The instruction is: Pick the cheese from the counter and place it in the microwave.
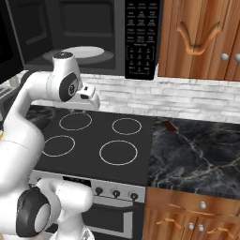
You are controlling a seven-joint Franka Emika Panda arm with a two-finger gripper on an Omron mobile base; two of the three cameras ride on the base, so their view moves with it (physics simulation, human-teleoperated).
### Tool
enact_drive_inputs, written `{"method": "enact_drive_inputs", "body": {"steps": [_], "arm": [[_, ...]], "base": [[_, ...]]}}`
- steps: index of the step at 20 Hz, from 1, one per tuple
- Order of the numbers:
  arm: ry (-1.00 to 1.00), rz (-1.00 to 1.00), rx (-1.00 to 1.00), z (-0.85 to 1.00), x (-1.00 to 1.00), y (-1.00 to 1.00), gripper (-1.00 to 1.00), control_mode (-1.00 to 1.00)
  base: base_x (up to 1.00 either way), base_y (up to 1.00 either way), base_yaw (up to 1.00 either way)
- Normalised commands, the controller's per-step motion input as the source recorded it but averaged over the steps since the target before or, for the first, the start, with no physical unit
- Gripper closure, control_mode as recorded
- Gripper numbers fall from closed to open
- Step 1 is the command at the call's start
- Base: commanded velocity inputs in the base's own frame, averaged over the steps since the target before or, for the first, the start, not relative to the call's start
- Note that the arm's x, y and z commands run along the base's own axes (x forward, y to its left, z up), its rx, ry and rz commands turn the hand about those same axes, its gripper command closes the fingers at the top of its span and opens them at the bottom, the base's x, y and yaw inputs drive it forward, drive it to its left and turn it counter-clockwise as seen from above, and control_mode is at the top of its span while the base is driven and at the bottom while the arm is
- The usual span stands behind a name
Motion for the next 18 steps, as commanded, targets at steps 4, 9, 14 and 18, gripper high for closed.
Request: {"method": "enact_drive_inputs", "body": {"steps": [4, 9, 14, 18], "arm": [[-0.01, 0.03, 0.00, -0.24, -0.33, 0.00, -1.00, -1.00], [-0.21, 0.24, 0.00, -0.71, -0.92, 0.19, -1.00, -1.00], [-0.20, 0.61, 0.02, -0.45, -0.31, 0.67, -1.00, -1.00], [-0.16, 0.69, 0.09, -0.31, 0.10, 0.80, -1.00, -1.00]], "base": [[0.00, 0.00, 0.00], [0.00, 0.00, 0.00], [0.00, 0.00, 0.00], [0.00, 0.00, 0.00]]}}
